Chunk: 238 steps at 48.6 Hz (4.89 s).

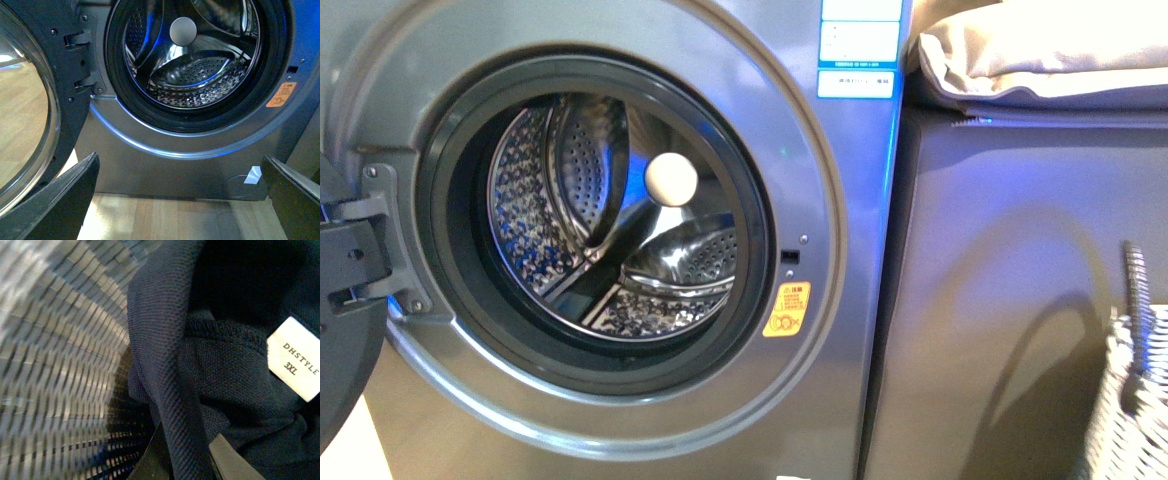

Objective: Put clothes into washing machine

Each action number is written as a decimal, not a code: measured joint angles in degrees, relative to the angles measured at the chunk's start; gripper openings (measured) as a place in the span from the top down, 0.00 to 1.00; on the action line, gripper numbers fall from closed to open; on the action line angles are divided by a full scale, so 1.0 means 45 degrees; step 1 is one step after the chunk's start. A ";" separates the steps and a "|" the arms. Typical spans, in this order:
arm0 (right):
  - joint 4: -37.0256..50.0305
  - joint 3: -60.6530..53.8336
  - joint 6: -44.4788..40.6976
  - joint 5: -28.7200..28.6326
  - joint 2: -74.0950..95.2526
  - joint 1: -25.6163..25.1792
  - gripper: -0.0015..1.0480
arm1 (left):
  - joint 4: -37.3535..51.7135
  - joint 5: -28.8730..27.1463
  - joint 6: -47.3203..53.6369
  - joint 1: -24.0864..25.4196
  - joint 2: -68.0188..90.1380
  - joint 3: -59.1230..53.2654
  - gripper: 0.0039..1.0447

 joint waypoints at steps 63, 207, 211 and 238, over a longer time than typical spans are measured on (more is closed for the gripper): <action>-1.2429 1.7461 -0.2098 0.1360 -0.8869 0.4823 0.95 | 0.0000 0.0000 0.0000 0.0000 0.0000 0.0000 0.06; -1.2395 1.7573 -0.3104 0.4532 -0.7033 1.4416 0.95 | 1.3687 0.9923 -0.6149 0.1651 1.2002 0.4546 0.06; -1.2395 1.7573 -0.3104 0.4532 -0.7033 1.4416 0.95 | 1.5276 1.0690 -0.6596 0.1700 1.3216 0.4852 0.06; -1.2395 1.7573 -0.3104 0.4532 -0.7033 1.4416 0.95 | 1.6237 1.2672 -0.6266 0.0801 1.7520 0.7635 0.06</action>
